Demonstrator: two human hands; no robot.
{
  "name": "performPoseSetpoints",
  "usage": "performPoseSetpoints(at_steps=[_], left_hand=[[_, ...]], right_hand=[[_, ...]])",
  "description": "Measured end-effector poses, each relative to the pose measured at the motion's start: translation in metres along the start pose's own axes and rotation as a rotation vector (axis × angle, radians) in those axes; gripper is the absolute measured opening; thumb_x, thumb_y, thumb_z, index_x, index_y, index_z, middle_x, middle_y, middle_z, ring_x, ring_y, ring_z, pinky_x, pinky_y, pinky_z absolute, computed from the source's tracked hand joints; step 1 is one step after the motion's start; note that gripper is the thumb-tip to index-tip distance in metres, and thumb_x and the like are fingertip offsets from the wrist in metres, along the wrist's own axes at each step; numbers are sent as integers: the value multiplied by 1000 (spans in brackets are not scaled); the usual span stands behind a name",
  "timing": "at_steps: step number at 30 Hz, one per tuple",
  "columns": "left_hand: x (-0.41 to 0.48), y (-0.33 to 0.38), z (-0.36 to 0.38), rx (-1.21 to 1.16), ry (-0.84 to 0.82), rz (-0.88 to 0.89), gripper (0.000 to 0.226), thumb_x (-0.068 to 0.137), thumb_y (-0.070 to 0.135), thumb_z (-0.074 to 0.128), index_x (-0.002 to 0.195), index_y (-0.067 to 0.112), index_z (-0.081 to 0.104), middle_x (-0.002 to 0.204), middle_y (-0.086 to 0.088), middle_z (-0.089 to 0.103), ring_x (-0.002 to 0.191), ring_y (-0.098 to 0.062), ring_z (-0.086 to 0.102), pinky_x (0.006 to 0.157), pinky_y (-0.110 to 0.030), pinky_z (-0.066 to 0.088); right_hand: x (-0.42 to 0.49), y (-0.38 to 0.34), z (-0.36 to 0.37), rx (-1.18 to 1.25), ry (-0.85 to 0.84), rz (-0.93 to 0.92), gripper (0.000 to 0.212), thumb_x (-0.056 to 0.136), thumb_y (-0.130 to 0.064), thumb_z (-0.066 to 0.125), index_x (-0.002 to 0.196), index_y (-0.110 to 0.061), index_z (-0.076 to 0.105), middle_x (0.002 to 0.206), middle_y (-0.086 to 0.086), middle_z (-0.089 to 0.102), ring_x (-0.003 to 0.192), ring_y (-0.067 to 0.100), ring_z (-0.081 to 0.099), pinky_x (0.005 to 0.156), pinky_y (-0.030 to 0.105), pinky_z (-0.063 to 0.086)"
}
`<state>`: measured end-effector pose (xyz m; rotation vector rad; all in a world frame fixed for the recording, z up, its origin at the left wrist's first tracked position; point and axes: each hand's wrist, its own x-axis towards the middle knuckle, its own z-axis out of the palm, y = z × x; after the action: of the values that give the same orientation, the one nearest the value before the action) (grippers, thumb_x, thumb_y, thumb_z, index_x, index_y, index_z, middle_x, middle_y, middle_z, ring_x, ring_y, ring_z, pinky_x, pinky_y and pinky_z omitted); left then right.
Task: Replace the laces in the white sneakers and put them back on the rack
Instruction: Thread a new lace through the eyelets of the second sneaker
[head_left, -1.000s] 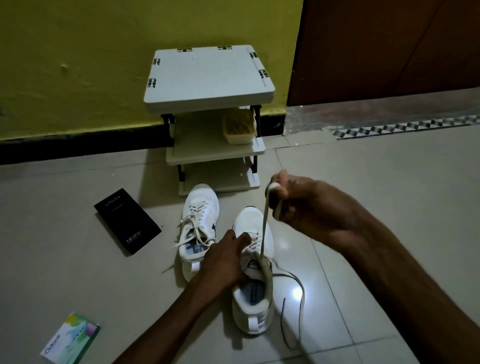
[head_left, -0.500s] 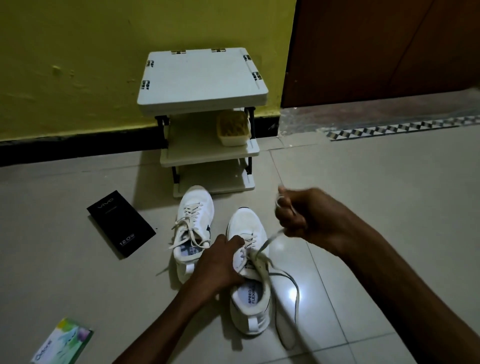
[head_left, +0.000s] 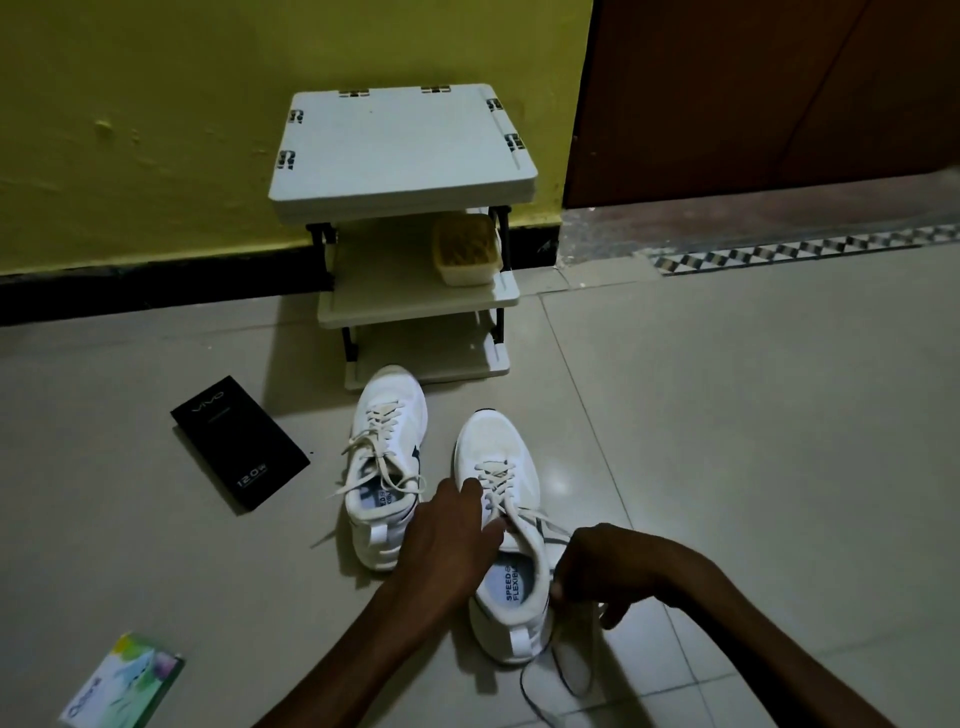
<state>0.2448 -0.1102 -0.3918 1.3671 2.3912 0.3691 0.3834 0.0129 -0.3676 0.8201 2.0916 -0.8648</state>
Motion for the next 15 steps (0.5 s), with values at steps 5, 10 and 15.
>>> performPoseSetpoints(at_steps=[5,10,15], left_hand=[[3,2,1,6,51,2,32,98,39,46,117,15,51,113,-7,58,105,-25,58,83,-32,39],[4,8,1,27,80,17,32,98,37,45,121,15,50,114,-7,62,104,-25,61,83,-33,44],[6,9,-1,0,55,22,34,97,36,48,125,15,50,115,-8,65,104,-26,63,84,-34,47]], right_hand=[[4,18,4,234,505,116,38,93,-40,59,74,-10,73,72,8,74,66,23,72,74,37,60],[13,8,-9,376,714,-43,23,89,-42,65,81,-21,69,76,-3,71,72,17,68,74,35,57],[19,-17,-7,293,556,-85,33,71,-45,82,93,-23,71,96,-6,71,90,13,67,77,25,52]])
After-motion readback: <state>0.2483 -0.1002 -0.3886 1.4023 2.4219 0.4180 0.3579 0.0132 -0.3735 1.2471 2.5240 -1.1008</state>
